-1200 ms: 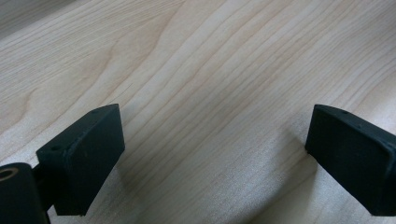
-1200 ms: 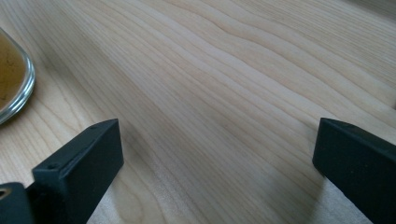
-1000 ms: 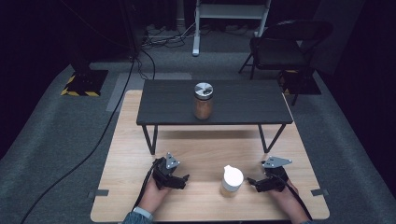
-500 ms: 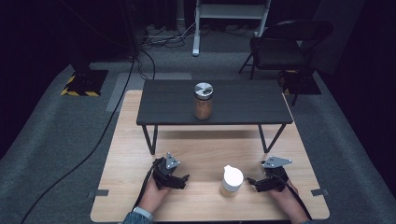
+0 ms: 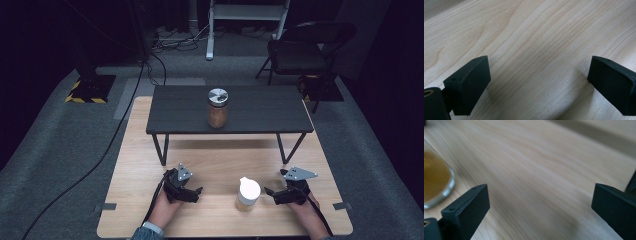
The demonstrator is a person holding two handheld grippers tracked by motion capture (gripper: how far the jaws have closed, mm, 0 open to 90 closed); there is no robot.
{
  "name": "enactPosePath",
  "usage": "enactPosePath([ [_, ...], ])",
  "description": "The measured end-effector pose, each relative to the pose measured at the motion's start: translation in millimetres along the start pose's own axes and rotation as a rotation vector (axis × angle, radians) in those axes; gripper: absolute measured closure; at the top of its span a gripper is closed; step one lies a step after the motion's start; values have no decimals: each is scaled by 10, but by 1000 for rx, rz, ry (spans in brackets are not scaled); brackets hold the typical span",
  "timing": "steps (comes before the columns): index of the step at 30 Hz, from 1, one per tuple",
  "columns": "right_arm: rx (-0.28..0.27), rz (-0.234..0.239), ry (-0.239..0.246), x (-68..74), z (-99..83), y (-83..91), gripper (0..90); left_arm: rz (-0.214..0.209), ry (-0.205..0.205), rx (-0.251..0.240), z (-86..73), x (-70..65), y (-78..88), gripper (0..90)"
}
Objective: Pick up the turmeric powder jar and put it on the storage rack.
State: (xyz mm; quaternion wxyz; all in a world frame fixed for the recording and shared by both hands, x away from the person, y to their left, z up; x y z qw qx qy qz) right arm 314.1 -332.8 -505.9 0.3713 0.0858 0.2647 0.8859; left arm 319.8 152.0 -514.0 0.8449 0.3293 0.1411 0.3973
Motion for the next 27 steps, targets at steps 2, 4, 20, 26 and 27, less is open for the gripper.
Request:
enactPosePath([
  [2, -34, -2, -2, 9, 10, 47, 13, 0, 0, 0, 0, 0, 0, 43],
  [4, -88, 2, 1, 15, 25, 115, 10, 0, 0, 0, 0, 0, 0, 43],
  [20, -371, -12, 32, 188, 184, 547, 9, 1, 1, 0, -1, -2, 0, 43],
  [26, -377, 11, 12, 154, 175, 548, 9, 1, 1, 0, -1, -2, 0, 43],
  [27, -380, 19, 13, 161, 180, 547, 9, 1, 2, 0, -1, -2, 0, 43],
])
Point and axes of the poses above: each handheld gripper's, and its own axes: y roughly backward along the jaws, z roughly out of its top, x roughly to its left, the point moved 7 cm from there along -y, roughly forward along the jaws, and after that the axes turned 2 degrees about -x, right-handed, at the moved point
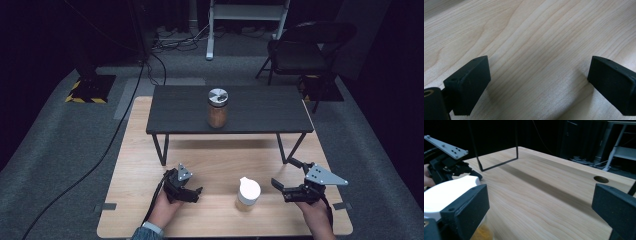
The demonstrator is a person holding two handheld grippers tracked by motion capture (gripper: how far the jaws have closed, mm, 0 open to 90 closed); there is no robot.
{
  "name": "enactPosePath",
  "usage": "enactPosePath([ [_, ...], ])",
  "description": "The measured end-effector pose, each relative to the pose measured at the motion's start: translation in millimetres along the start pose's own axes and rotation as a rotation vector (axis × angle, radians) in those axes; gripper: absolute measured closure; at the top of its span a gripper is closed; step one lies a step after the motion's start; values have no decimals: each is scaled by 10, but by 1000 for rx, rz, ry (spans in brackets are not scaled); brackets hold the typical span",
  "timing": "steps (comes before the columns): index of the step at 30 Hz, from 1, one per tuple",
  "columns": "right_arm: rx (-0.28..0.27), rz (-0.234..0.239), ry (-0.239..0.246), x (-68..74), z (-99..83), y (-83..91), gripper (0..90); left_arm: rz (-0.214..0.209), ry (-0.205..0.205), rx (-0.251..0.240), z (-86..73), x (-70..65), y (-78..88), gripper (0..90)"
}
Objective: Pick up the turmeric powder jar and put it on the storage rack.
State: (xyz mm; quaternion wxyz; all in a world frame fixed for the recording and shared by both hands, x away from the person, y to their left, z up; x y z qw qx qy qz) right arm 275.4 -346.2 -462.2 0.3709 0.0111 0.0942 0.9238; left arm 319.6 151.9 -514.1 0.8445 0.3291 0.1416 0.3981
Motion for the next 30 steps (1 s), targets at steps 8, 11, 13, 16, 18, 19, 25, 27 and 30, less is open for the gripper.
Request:
enactPosePath([
  [8, -52, 105, 0, 145, 90, -54, 9, 0, 0, 0, 0, 0, 0, 43],
  [11, -79, 149, -17, 201, 121, -83, 9, 0, 0, 0, -1, 0, 0, 43],
  [13, -84, 177, -13, 254, 148, -108, 9, 0, 0, 0, 0, 0, 0, 43],
  [16, -85, 212, -1, 329, 175, -154, 9, 0, -1, 0, 0, 1, 0, 43],
  [18, -82, 228, 6, 373, 188, -180, 9, 0, -1, 0, 0, 0, 0, 43],
  [19, -86, 238, 9, 396, 191, -196, 10, 0, 0, -1, -1, 0, 0, 43],
  [25, -83, 292, 14, 519, 210, -297, 11, 0, 0, 0, 0, 1, -1, 41],
  [27, -68, 295, 25, 541, 209, -319, 11, 0, 0, -1, -1, 0, -1, 41],
  [30, -41, 285, 57, 558, 183, -348, 11, 0, -1, 1, 0, 1, 0, 41],
])
Point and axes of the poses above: each handheld gripper's, and its own axes: y roughly backward along the jaws, z roughly out of its top, x roughly to its left, the point moved 7 cm from there along -y, roughly forward along the jaws, and after that the axes turned 2 degrees about -x, right-handed, at the moved point
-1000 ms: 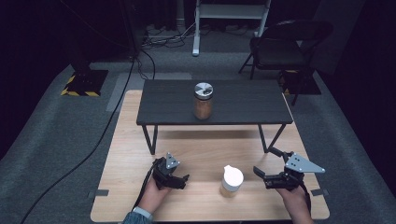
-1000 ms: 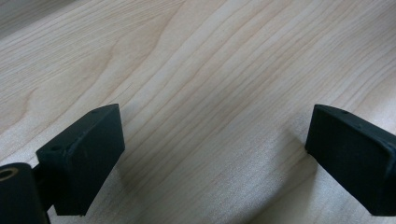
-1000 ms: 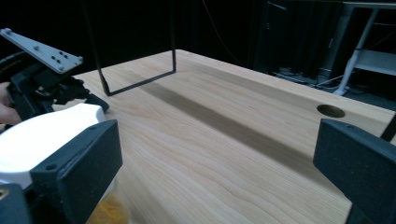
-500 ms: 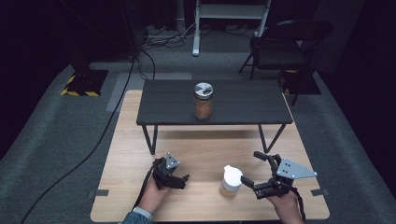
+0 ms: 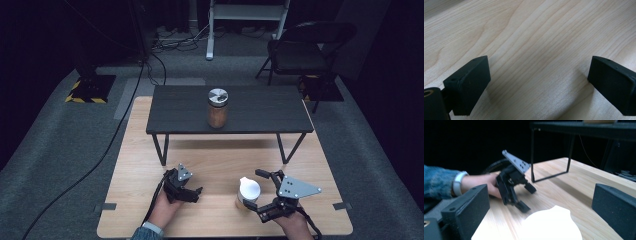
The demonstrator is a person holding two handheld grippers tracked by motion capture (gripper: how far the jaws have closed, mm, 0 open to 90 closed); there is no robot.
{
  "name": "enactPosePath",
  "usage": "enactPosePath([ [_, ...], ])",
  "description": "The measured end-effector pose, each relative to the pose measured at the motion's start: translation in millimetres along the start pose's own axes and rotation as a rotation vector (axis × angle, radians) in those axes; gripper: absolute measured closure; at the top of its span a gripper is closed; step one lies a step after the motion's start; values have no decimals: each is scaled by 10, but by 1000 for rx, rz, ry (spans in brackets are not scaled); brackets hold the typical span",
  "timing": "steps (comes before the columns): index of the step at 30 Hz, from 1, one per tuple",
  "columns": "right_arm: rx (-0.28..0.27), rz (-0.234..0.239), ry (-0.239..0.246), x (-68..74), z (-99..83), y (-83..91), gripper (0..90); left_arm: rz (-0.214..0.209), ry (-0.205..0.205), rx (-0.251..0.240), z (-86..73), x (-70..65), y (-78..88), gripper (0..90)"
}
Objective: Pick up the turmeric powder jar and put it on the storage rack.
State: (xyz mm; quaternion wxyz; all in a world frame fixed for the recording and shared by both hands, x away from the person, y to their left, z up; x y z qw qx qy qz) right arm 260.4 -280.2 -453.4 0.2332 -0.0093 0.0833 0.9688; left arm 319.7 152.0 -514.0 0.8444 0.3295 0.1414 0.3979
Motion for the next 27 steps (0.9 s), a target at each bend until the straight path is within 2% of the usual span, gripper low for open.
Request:
enactPosePath([
  [6, 42, -11, 8, 0, -108, -53, 12, 1, 1, 0, -1, -2, 0, 41],
  [8, 74, -14, -1, -6, -137, -62, 30, 2, 1, -1, -1, -3, 0, 41],
  [12, 102, -10, -21, -34, -214, -63, 66, 2, 2, 0, -1, -4, 1, 41],
  [21, 234, -1, -3, -22, -344, -166, 147, 2, 2, 0, -2, -4, 1, 41],
  [22, 248, -7, -6, -20, -360, -180, 165, 2, 2, 0, -1, -4, 2, 42],
  [24, 301, -24, -29, -24, -404, -219, 265, 2, 2, 0, -2, -5, 2, 41],
  [26, 354, -33, -54, -35, -454, -256, 291, 2, 2, 0, -2, -4, 2, 41],
  [27, 347, -30, -60, -44, -484, -254, 290, 2, 2, 0, -2, -4, 2, 41],
])
Point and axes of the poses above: each handheld gripper's, and its own axes: y roughly backward along the jaws, z roughly out of its top, x roughly to its left, the point moved 7 cm from there along -y, roughly forward along the jaws, and after that the axes turned 2 degrees about -x, right-handed, at the moved point
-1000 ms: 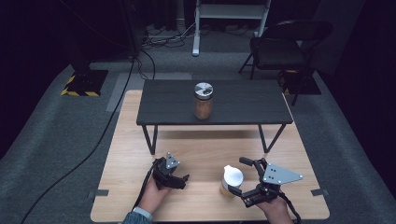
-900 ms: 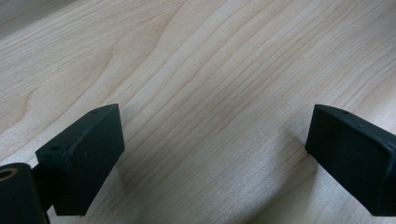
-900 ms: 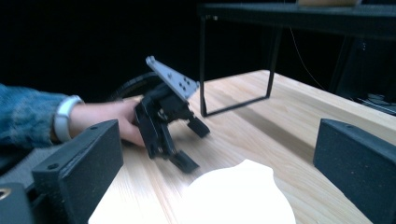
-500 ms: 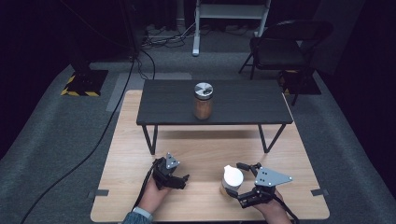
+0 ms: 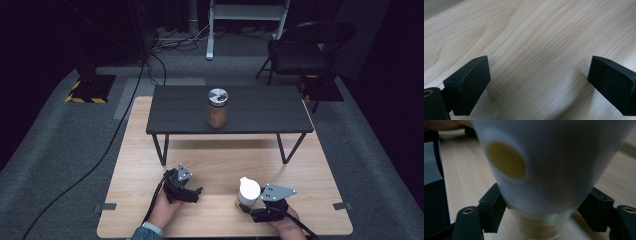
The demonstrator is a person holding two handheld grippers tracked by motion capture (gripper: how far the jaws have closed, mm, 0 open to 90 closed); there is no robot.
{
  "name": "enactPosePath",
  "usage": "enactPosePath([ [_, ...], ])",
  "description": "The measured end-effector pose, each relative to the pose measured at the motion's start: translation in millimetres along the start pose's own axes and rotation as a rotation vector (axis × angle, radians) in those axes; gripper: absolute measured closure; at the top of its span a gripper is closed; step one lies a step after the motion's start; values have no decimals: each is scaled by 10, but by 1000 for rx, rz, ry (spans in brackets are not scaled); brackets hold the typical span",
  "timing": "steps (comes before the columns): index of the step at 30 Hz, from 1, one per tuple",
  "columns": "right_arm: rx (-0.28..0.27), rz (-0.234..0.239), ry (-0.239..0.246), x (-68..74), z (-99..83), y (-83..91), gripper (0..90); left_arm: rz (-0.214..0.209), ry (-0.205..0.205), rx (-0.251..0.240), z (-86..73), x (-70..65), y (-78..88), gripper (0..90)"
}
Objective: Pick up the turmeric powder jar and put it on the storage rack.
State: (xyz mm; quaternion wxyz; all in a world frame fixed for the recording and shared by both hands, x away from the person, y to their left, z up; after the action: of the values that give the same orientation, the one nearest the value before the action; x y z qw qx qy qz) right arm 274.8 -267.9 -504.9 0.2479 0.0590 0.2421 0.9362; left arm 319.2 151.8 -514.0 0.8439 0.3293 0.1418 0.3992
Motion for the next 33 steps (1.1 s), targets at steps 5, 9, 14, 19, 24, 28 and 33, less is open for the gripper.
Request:
enactPosePath([
  [5, -6, -6, 29, 12, -7, 6, 300, 0, 0, 0, 0, 0, 0, 41],
  [9, -10, -8, 37, 19, -6, 10, 302, 0, 0, 0, 0, 0, 0, 41],
  [14, -15, -7, 26, 9, 20, 22, 303, 0, 0, 0, 0, 0, 0, 42],
  [19, -37, -11, -7, -31, 96, 58, 303, 0, 1, 0, 0, 0, 0, 41],
  [24, -46, -18, -16, -62, 322, 162, 302, 1, 2, 0, 2, -1, -3, 39],
  [28, -86, -29, -18, -104, 476, 252, 302, 8, 9, 1, 6, -16, -8, 35],
  [33, -120, -64, -20, -224, 722, 393, 302, 10, 10, 1, 6, -18, -7, 35],
])
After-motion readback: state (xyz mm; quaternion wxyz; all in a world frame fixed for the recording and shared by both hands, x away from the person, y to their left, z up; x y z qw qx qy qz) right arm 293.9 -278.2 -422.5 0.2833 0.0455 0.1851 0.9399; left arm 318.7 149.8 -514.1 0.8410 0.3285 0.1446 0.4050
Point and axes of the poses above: each handheld gripper's, and its own axes: y roughly backward along the jaws, z roughly out of its top, x roughly to its left, the point moved 7 cm from there along -y, roughly forward along the jaws, and after that the axes turned 2 degrees about -x, right-handed, at the moved point
